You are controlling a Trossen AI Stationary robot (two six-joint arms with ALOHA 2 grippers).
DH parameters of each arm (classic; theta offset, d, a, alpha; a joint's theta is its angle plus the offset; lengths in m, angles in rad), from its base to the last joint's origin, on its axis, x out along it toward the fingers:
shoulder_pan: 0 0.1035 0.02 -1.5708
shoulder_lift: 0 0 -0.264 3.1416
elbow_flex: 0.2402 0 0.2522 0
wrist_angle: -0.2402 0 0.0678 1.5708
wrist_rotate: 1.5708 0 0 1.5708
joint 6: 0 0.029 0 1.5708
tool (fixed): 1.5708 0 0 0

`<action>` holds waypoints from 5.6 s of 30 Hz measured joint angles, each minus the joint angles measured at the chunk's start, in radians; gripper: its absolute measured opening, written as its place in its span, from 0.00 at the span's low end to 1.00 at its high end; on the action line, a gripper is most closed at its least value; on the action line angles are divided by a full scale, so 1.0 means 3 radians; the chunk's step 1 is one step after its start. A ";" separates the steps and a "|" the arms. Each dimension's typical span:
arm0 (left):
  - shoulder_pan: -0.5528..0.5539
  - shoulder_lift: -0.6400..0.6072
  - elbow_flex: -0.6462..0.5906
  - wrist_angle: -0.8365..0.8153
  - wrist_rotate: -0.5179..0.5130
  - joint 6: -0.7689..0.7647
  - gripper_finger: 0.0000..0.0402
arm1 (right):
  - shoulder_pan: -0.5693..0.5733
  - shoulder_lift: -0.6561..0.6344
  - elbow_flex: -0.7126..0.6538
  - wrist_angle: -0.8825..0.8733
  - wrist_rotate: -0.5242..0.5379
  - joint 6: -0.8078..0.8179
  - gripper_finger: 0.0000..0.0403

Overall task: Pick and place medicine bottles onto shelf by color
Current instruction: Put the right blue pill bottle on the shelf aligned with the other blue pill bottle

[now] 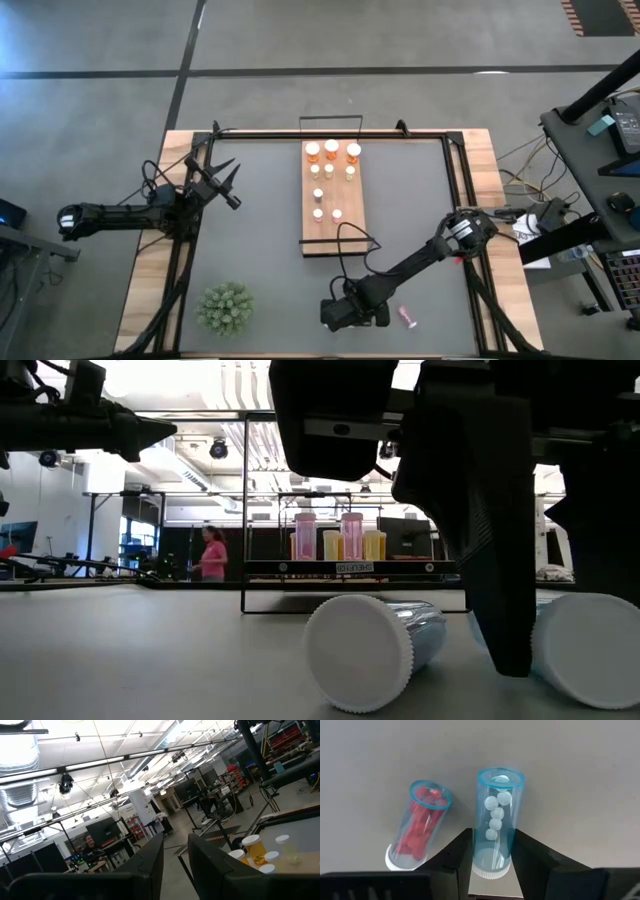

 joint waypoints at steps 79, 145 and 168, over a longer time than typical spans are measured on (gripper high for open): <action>0.0000 0.0000 -0.0001 0.0001 0.0000 0.0000 0.18 | 0.0019 -0.0770 -0.0066 -0.0829 0.0541 0.0410 0.20; 0.0001 0.0000 -0.0001 0.0001 -0.0001 0.0000 0.18 | -0.3733 -0.3025 -0.4106 0.4227 -0.2141 0.1875 0.25; 0.0001 0.0000 0.0000 0.0000 -0.0001 0.0000 0.18 | -0.3732 -0.1351 -0.4121 0.6970 -0.2106 0.3184 0.25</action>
